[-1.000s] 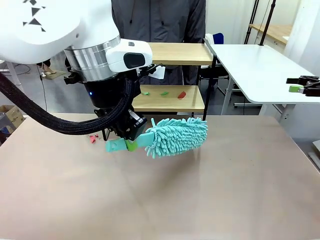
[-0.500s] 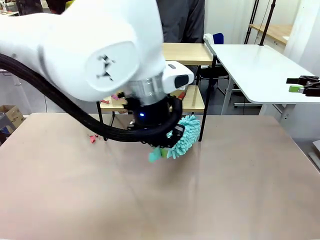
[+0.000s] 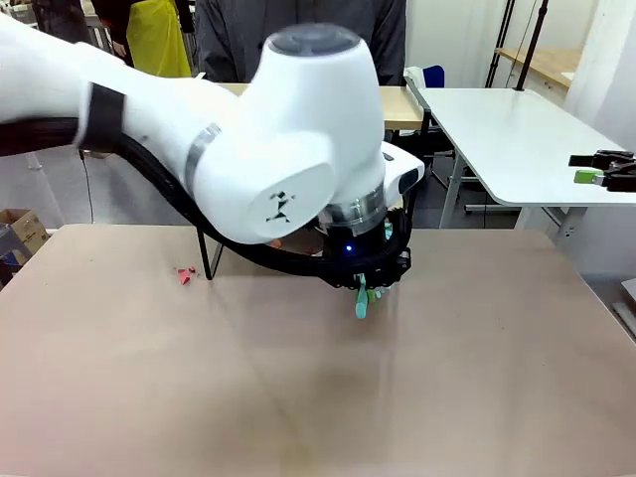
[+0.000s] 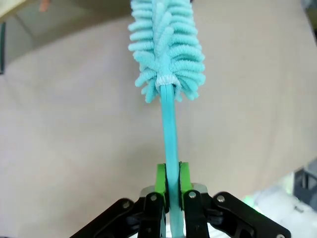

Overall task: Clean the shelf.
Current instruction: Clean the specific section of the Shelf indicated by the human with the Duster.

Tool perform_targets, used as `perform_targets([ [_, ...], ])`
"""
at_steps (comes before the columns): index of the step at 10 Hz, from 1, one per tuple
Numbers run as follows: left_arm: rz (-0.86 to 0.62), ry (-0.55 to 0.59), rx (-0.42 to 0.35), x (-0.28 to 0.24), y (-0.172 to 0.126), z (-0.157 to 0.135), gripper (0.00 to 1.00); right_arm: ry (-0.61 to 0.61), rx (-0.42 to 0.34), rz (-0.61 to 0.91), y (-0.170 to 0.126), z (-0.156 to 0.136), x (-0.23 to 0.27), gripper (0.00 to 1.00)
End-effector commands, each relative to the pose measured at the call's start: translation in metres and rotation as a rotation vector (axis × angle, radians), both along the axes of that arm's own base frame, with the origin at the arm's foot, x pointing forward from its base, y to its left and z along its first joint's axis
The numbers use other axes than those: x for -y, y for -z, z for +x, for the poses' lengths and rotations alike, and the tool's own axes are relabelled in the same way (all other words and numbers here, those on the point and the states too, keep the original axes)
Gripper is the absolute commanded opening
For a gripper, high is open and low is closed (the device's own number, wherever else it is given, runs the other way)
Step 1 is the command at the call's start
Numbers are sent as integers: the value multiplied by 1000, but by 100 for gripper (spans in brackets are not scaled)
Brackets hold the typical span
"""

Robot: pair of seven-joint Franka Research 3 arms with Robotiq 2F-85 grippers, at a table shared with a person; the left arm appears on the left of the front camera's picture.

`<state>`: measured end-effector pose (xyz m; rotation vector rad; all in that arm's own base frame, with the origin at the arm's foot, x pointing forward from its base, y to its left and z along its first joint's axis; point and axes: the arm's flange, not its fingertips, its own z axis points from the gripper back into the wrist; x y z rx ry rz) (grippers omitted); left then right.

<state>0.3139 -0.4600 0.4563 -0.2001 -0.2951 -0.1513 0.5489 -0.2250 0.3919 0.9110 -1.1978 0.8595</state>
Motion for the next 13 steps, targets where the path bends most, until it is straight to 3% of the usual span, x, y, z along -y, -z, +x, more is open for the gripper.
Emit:
perform_targets([
  [1,32,-100,31,29,16,15,13,-2,5,-2,-3,1,-1,100],
  [3,36,-188,57,37,35,29,13,-2,5,-2,-3,1,-1,100],
  [5,19,-198,52,46,44,40,13,-2,5,-2,-3,1,-1,100],
  [10,102,-200,-28,58,77,55,13,-2,5,-2,-3,1,-1,100],
  [11,32,-170,-2,54,67,48,13,-2,5,-2,-3,1,-1,100],
  [13,32,-170,-2,54,67,48,13,-2,5,-2,-3,1,-1,100],
])
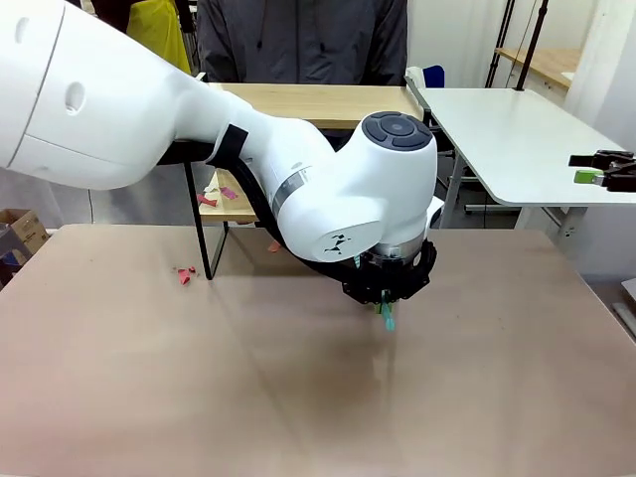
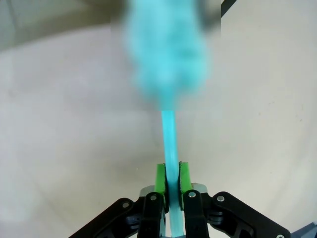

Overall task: Clean the shelf.
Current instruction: Clean the specific section of the Shelf indicated by the human with the Duster.

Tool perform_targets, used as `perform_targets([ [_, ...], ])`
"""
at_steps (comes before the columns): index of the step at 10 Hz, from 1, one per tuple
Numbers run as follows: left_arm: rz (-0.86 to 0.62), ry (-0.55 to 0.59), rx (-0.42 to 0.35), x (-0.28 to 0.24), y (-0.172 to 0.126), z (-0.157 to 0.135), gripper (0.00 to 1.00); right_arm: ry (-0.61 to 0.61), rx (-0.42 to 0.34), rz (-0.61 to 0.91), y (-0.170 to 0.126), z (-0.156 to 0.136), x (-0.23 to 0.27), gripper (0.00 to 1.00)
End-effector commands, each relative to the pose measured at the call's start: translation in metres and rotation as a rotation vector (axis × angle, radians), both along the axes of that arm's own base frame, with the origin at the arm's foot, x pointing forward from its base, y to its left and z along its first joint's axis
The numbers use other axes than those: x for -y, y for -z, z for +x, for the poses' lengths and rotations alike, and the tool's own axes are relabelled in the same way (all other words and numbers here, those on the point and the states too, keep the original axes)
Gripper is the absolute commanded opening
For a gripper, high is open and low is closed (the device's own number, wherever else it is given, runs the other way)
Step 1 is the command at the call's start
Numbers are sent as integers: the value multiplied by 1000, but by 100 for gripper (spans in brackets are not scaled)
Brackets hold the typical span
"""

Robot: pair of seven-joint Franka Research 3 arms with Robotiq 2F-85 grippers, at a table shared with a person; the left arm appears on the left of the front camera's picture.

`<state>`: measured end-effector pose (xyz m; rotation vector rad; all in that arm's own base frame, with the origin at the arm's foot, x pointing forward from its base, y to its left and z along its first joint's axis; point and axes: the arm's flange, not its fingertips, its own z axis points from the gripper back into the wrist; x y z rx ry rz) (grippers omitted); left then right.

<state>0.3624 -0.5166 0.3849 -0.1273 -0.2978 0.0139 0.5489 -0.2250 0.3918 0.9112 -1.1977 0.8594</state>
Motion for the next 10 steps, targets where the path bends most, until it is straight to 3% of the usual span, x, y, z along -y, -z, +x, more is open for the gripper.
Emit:
perform_targets([
  [1,6,-2,-4,-1,3,1,13,-2,5,-2,-3,1,-1,100],
  [4,42,5,-158,-57,25,7,13,-2,5,-2,-3,1,-1,100],
  [10,154,-125,-244,-190,43,-4,13,-2,5,-2,-3,1,-1,100],
])
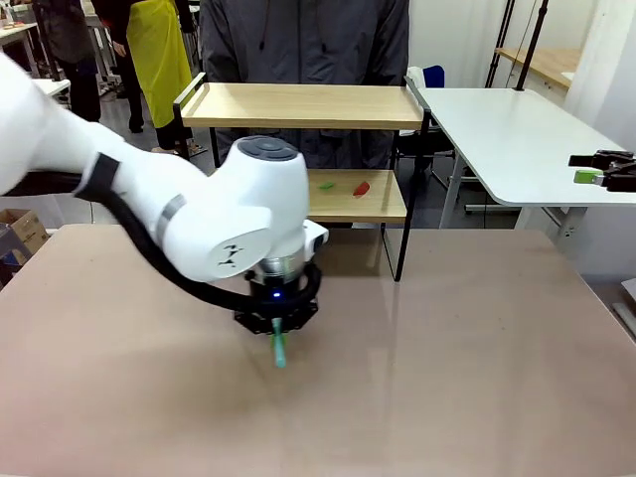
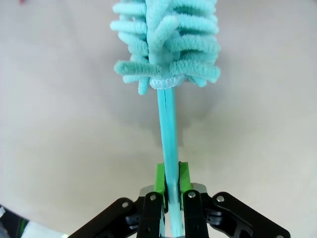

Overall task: Clean the shelf.
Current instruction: Clean the specific section of the Shelf indicated by the human with the Duster.

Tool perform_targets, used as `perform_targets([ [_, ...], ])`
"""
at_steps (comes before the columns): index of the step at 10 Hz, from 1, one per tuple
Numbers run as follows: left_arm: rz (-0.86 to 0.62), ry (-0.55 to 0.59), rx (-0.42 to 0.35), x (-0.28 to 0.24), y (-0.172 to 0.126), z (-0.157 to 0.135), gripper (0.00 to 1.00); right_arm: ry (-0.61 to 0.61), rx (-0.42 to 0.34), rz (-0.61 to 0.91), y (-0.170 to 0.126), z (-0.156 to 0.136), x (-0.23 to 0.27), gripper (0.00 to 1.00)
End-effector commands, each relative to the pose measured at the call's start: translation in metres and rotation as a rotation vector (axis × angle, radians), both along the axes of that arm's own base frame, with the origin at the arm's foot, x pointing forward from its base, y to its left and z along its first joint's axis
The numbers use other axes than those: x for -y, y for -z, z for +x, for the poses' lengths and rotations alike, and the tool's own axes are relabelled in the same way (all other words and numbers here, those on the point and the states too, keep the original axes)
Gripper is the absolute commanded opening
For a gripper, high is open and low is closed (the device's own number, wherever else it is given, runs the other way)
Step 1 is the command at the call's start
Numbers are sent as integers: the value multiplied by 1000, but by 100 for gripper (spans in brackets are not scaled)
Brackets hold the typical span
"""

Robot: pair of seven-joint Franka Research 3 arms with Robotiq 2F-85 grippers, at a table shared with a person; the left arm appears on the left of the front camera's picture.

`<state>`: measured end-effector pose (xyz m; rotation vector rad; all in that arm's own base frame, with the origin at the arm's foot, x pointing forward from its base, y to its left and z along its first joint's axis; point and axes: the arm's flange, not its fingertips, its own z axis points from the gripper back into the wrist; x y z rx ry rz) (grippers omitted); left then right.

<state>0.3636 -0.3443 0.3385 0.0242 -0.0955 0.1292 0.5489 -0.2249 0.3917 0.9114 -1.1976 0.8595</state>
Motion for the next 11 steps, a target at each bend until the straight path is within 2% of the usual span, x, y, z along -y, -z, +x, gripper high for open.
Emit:
perform_targets([
  [1,65,-34,-48,-35,-5,-5,13,-1,5,-2,-3,1,-1,100],
  [4,169,-136,-25,-67,-20,-8,13,-1,5,-2,-3,1,-1,100],
  [6,179,-128,7,-56,-24,-9,13,-1,5,-2,-3,1,-1,100],
  [7,10,-21,79,-39,-30,-10,13,-1,5,-2,-3,1,-1,100],
  [8,148,-101,-26,-63,-24,-6,13,-1,5,-2,-3,1,-1,100],
  [9,104,-71,16,-49,-29,-8,13,-1,5,-2,-3,1,-1,100],
  [10,3,-14,99,-50,-47,-14,13,-1,5,-2,-3,1,-1,100],
  [11,-55,36,147,-56,-62,-21,13,-1,5,-2,-3,1,-1,100],
])
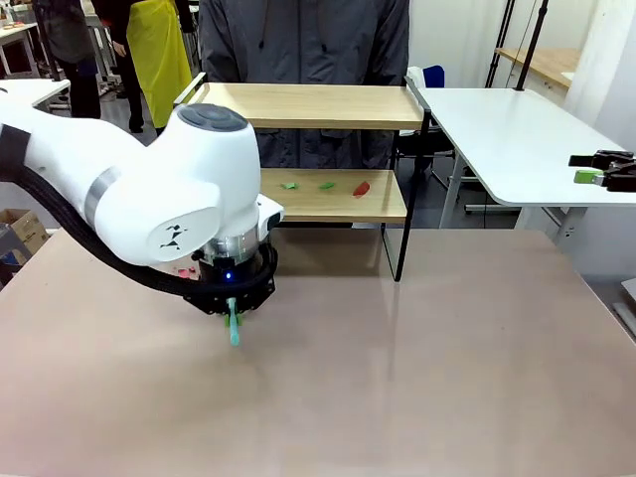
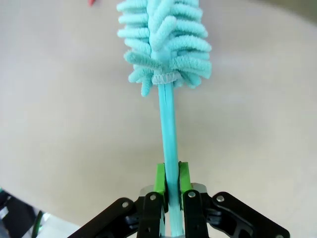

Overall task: Clean the shelf.
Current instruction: Clean the specific section of the Shelf indicated by the human with the Duster.

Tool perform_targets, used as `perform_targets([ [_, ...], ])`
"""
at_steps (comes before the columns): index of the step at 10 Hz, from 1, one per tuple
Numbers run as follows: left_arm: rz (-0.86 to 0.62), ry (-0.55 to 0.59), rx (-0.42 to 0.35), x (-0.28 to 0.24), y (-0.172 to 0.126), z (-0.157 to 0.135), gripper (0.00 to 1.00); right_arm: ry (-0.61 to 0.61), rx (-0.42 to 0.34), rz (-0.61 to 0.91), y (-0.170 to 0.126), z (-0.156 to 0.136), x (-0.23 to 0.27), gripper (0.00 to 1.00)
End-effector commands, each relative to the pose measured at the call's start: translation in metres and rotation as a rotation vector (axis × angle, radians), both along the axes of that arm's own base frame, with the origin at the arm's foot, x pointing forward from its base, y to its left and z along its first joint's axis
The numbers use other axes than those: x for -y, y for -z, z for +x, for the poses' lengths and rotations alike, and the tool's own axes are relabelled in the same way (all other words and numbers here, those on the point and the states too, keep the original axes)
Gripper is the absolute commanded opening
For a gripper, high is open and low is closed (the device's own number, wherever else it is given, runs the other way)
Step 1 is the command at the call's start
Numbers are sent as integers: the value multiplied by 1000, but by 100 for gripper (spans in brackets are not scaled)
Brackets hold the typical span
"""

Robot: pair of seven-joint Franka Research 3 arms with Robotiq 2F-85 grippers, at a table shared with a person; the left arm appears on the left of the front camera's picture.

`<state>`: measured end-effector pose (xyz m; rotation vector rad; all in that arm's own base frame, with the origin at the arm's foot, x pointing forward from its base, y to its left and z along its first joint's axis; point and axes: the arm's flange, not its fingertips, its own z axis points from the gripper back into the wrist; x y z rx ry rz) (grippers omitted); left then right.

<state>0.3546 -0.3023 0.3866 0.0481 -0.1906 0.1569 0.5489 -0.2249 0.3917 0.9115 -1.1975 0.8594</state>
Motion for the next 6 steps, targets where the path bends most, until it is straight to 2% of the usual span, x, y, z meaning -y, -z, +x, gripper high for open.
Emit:
perform_targets([
  [1,-117,105,81,-20,-24,-17,13,-1,5,-2,-3,1,-1,100],
  [2,-169,161,97,-26,-33,-24,13,-1,5,-2,-3,1,-1,100],
  [6,-279,459,53,-41,-52,-43,13,-1,5,-2,-3,1,-1,100],
])
